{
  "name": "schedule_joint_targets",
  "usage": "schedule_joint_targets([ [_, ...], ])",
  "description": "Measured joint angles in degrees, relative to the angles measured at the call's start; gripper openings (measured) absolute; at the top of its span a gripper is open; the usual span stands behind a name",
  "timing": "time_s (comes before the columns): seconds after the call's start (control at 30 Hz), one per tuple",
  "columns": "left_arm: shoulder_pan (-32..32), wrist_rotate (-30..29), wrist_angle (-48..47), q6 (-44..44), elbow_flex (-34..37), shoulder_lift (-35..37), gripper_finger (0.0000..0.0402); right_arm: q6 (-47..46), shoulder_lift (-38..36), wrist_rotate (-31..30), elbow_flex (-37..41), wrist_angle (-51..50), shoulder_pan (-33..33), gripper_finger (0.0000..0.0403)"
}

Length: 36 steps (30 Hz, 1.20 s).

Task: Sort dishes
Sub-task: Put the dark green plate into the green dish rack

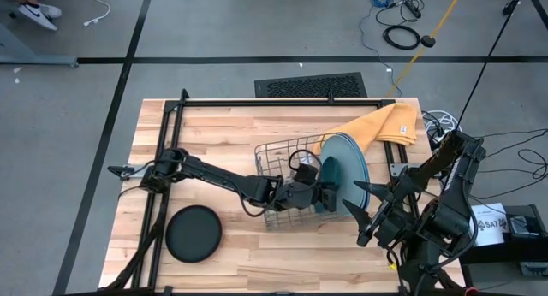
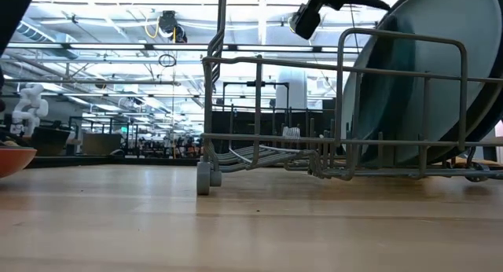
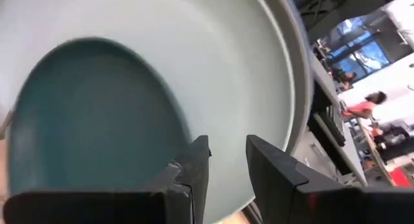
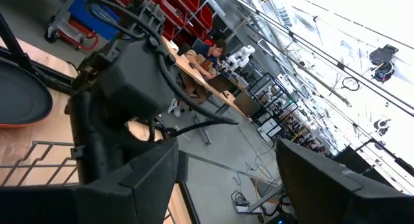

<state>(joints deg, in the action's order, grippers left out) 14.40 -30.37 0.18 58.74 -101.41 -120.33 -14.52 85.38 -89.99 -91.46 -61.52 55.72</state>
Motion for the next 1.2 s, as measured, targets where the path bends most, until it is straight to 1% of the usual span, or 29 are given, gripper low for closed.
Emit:
schedule_joint_targets([
  [0.13, 0.2, -2.4, -2.7, 3.7, 0.0, 0.0, 0.0105, 0.0, 0.0, 0.0, 0.0, 0.0, 0.0, 0.0253],
  [0.37, -0.2, -2.7, -3.0, 4.0, 0.0, 0.1, 0.0104, 0.0, 0.0, 0.0, 0.0, 0.0, 0.0, 0.0253],
  [0.6, -0.9, 1.4, -3.3, 5.3, -0.1, -0.3, 0.0104, 0.0, 0.0, 0.0, 0.0, 0.0, 0.0, 0.0253],
  [0.77, -1.0, 3.1, -3.0, 5.3, -0.2, -1.0, 0.0104, -0.2, 0.0, 0.0, 0.0, 0.0, 0.0, 0.0253],
  [0.97, -1.1, 3.2, -4.3, 2.2, 0.2, -1.0, 0.0104, -0.2, 0.0, 0.0, 0.0, 0.0, 0.0, 0.0253],
  [1.2, -1.1, 3.9, -6.7, 2.3, 0.1, -0.3, 0.0104, -0.2, 0.0, 0.0, 0.0, 0.0, 0.0, 0.0253],
])
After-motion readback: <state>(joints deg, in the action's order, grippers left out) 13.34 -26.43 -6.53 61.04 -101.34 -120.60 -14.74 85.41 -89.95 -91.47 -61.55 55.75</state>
